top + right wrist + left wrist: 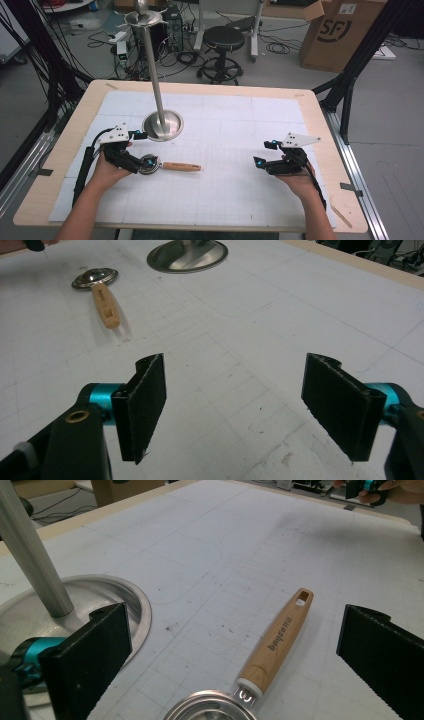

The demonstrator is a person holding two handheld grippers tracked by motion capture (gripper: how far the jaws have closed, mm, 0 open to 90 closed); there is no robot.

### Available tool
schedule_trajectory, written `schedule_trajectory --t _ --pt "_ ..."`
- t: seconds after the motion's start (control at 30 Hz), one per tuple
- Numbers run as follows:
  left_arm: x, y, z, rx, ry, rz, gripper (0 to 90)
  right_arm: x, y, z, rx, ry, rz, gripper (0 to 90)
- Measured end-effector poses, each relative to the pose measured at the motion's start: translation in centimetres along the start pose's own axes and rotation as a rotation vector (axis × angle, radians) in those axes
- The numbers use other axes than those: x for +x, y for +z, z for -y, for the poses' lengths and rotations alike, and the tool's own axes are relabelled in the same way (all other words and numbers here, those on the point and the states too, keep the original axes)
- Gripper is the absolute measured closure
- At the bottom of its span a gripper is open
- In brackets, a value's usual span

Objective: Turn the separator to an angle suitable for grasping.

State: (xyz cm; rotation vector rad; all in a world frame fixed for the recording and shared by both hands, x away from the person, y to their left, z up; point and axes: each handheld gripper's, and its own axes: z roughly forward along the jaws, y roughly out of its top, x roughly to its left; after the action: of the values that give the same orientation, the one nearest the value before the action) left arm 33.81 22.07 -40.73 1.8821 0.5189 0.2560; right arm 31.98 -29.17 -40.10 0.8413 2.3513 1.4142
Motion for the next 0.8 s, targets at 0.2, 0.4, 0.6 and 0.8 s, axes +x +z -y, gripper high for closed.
schedule_trajectory --t 0.2,0.4,0.6,0.8 --pt "-0.1 0.5 -0.7 0.023 0.029 0.025 1.7 0.0 0.2 0.0 0.007 -0.008 0.001 25.1" --pt "-1.4 2.8 -1.8 0.134 0.107 0.047 1.7 0.1 0.0 0.0 0.009 -0.004 0.002 25.1" --pt "-2.4 5.1 -2.4 0.247 0.187 0.083 6.6 0.1 0.1 0.1 0.006 -0.014 -0.003 25.1" --pt "-2.2 6.3 -2.1 0.313 0.201 0.105 12.9 0.3 -0.1 0.3 0.022 -0.015 0.004 25.1"
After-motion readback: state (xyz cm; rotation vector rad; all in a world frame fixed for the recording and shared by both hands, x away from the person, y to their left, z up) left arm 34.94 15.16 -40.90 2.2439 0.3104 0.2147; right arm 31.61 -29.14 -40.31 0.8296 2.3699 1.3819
